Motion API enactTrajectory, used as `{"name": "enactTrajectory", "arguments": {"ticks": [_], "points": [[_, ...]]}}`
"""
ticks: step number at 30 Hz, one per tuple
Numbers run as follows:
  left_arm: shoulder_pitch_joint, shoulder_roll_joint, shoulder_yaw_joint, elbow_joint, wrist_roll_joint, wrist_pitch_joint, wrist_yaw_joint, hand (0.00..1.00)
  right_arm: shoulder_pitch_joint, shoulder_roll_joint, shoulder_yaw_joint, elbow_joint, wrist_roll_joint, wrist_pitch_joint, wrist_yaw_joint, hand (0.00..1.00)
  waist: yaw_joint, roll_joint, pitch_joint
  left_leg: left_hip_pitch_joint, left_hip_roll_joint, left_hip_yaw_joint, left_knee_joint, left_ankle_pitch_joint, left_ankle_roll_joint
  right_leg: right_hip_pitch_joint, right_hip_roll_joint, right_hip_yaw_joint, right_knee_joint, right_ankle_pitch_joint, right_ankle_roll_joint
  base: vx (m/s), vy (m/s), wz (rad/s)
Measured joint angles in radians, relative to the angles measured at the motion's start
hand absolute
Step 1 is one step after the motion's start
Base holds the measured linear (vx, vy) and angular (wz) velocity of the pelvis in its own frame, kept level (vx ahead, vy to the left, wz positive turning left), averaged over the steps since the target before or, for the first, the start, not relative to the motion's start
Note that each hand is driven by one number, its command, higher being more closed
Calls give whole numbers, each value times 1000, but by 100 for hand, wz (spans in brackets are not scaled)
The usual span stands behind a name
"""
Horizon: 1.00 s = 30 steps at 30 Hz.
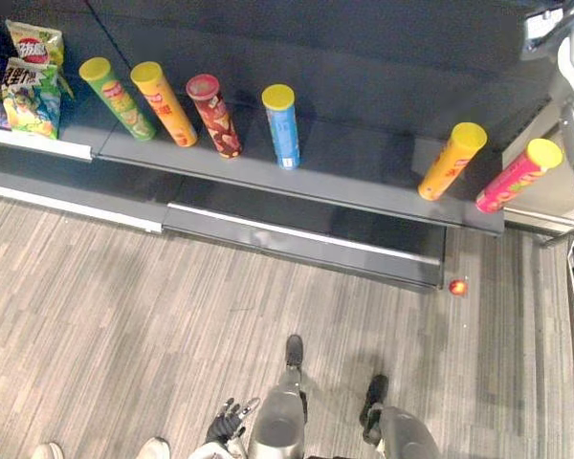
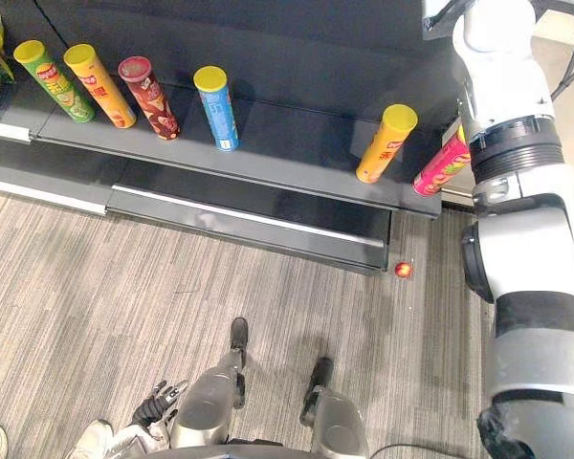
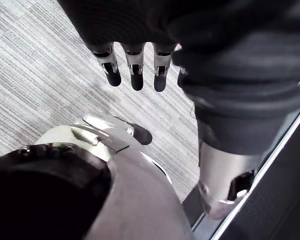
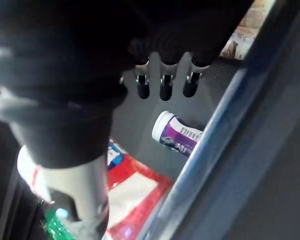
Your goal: Put the gum and the chips on the shelf.
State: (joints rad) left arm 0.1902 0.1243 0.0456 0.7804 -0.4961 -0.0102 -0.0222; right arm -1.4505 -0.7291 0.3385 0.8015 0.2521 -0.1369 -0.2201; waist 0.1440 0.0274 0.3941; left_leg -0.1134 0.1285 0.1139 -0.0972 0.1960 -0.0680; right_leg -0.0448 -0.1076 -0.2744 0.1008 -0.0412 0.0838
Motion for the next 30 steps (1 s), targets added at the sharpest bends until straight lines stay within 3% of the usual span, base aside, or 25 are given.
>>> {"name": "enactTrajectory", "arguments": {"ticks": [5, 10, 21, 26, 30], "points": [[2, -2, 0, 12, 1, -1, 0, 0, 0, -11, 0, 0, 0, -9, -26, 0, -4, -1, -32, 12, 5, 12, 0, 0, 0, 22, 9, 7, -34, 16, -1, 54, -29, -7], [14, -2, 1, 24, 9, 0, 1, 0, -11, -59, -1, -3, 2, -52, -56, 0, -4, -12, -80, 22, 8, 10, -2, -4, -6, 36, 19, 6, -54, 19, -4, 33, -22, -1], [26, 7, 7, 59, 15, 1, -23, 0, -22, -116, 3, -114, 49, -117, -42, 0, -6, -37, -147, 50, 30, 34, -6, -20, -26, 69, 44, 28, -105, 30, -9, 8, -28, -8], [36, 20, 13, 73, 42, -1, -32, 0, 24, -116, -1, -309, 115, -131, 15, 0, -31, -55, -172, 54, 31, 55, -6, -25, -33, 65, 44, 51, -117, 36, -8, 49, -12, -15], [40, 32, 12, 100, 72, -1, -36, 0, 241, -42, -85, -571, 161, -111, 82, 0, -43, -75, -214, 75, 33, 76, -4, -34, -40, 68, 45, 84, -114, 36, -9, 65, -15, -21]]}}
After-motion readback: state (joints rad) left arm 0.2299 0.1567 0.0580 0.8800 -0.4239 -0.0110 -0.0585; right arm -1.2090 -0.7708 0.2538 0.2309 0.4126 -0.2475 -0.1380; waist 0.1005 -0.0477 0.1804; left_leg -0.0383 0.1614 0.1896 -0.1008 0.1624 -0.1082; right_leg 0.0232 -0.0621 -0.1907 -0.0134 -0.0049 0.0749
